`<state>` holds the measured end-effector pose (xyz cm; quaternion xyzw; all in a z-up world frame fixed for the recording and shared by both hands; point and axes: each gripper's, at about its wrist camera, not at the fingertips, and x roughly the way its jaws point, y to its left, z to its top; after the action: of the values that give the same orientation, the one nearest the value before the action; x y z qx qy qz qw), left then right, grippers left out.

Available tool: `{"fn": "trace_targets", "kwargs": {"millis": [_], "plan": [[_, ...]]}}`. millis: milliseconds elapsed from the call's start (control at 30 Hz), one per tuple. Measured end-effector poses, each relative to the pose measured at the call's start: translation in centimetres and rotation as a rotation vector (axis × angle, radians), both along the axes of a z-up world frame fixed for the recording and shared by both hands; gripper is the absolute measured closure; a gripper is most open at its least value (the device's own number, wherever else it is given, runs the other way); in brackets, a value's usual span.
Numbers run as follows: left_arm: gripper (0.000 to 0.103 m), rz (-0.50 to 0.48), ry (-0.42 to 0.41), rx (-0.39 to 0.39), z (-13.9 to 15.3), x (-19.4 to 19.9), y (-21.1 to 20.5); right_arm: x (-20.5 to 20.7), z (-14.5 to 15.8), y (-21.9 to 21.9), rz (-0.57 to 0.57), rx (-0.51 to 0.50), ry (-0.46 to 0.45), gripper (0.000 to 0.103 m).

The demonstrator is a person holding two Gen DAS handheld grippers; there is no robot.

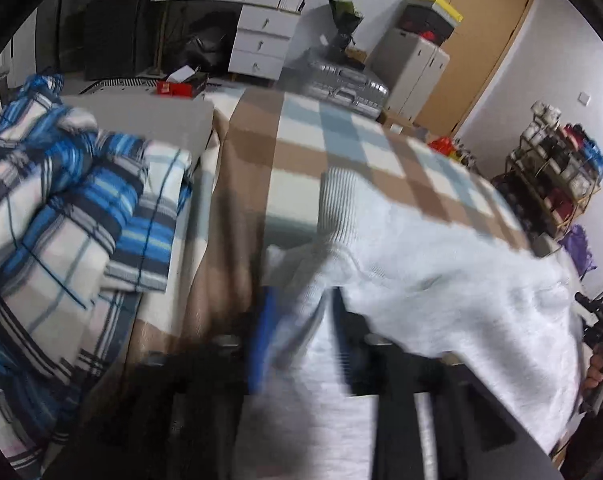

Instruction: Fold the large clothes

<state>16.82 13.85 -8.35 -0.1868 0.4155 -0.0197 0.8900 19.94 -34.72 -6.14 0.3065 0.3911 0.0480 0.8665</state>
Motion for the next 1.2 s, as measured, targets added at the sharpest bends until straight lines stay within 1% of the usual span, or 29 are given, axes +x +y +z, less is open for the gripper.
{"fn": "trace_targets", "kwargs": {"millis": [33, 100, 200, 267, 300, 333, 367, 400, 433, 467, 500, 533, 567, 600, 633, 700, 767, 800, 867, 900, 967, 1000, 1033, 1067, 1100, 1200], "plan": [[0.044, 0.002, -0.012, -0.012, 0.1, 0.5, 0.2, 0.0, 0.1, 0.2, -0.001, 0.0, -0.007, 0.049], [0.044, 0.013, -0.041, -0.021, 0.4, 1.3, 0.2, 0.8, 0.4, 0.8, 0.008, 0.004, -0.024, 0.045], [0.044, 0.005, -0.024, 0.012, -0.1, 3.2, -0.5, 2.5, -0.2, 1.9, 0.04, 0.024, -0.02, 0.039], [0.044, 0.03, 0.037, 0.036, -1.3, 4.5, -0.8, 3.2, -0.7, 2.7, 0.056, 0.009, 0.0, 0.039], [0.045, 0.034, 0.058, 0.03, -2.0, 4.8, -0.7, 3.7, -1.1, 3.2, 0.071, -0.02, 0.011, 0.039], [0.057, 0.042, 0.067, 0.023, -2.3, 4.7, -0.5, 3.8, -1.3, 3.6, 0.078, -0.048, 0.018, 0.043], [0.063, 0.04, 0.075, 0.005, -2.8, 4.7, -0.3, 4.0, -1.5, 4.1, 0.094, -0.087, 0.029, 0.051], [0.068, 0.041, 0.072, -0.004, -2.8, 4.5, -0.2, 4.0, -1.4, 4.6, 0.122, -0.116, 0.033, 0.082], [0.076, 0.041, 0.046, -0.017, -2.5, 4.0, 0.0, 3.6, -1.1, 4.9, 0.154, -0.115, 0.018, 0.099], [0.078, 0.025, 0.012, -0.031, -1.8, 3.6, -0.1, 3.0, -0.3, 5.2, 0.186, -0.113, -0.031, 0.099], [0.082, 0.005, -0.032, -0.055, -1.2, 3.0, 0.0, 1.8, 1.0, 5.5, 0.226, -0.13, -0.125, 0.099], [0.085, -0.017, -0.074, -0.073, -0.4, 2.3, 0.2, 1.1, 2.0, 5.7, 0.237, -0.159, -0.169, 0.099], [0.085, -0.025, -0.078, -0.067, -0.2, 2.1, 0.2, 0.5, 2.8, 5.7, 0.235, -0.182, -0.189, 0.099], [0.087, -0.026, -0.071, -0.057, -0.3, 2.1, 0.3, 0.3, 3.2, 5.2, 0.218, -0.168, -0.197, 0.099], [0.09, -0.021, -0.047, -0.038, -0.7, 2.4, 0.3, 0.5, 3.0, 4.7, 0.201, -0.151, -0.186, 0.099], [0.09, 0.009, 0.018, -0.023, -2.2, 3.3, 0.5, 2.0, 1.2, 2.9, 0.128, -0.115, -0.097, 0.099], [0.09, 0.02, 0.028, -0.006, -2.6, 3.5, 0.6, 3.4, -1.2, 2.2, 0.081, -0.107, 0.0, 0.099], [0.09, 0.02, 0.026, 0.0, -2.4, 3.5, 0.5, 3.8, -2.5, 2.5, 0.072, -0.121, 0.038, 0.099], [0.09, 0.014, 0.021, 0.043, -2.2, 3.3, 0.1, 3.7, -3.1, 3.0, 0.063, -0.155, 0.055, 0.099], [0.089, 0.013, 0.02, 0.06, -2.2, 3.2, -0.2, 3.7, -3.0, 3.4, 0.056, -0.182, 0.061, 0.099], [0.083, 0.026, 0.032, 0.084, -2.1, 3.4, -0.3, 3.7, -2.8, 3.5, 0.048, -0.187, 0.071, 0.094], [0.073, 0.044, 0.045, 0.108, -2.0, 3.4, -0.4, 3.5, -2.4, 3.6, 0.056, -0.181, 0.073, 0.083], [0.066, 0.061, 0.059, 0.134, -1.7, 3.4, -0.5, 3.0, -1.8, 3.6, 0.056, -0.192, 0.063, 0.069], [0.065, 0.071, 0.058, 0.151, -1.3, 3.0, -0.6, 2.4, -1.1, 3.8, 0.054, -0.212, 0.048, 0.061], [0.066, 0.076, 0.049, 0.159, -0.8, 2.6, -0.7, 1.9, -0.6, 3.9, 0.058, -0.232, 0.028, 0.046], [0.065, 0.063, -0.024, 0.207, 2.1, 0.1, -1.9, -0.4, 1.8, 5.1, 0.113, -0.322, -0.042, 0.043]]}}
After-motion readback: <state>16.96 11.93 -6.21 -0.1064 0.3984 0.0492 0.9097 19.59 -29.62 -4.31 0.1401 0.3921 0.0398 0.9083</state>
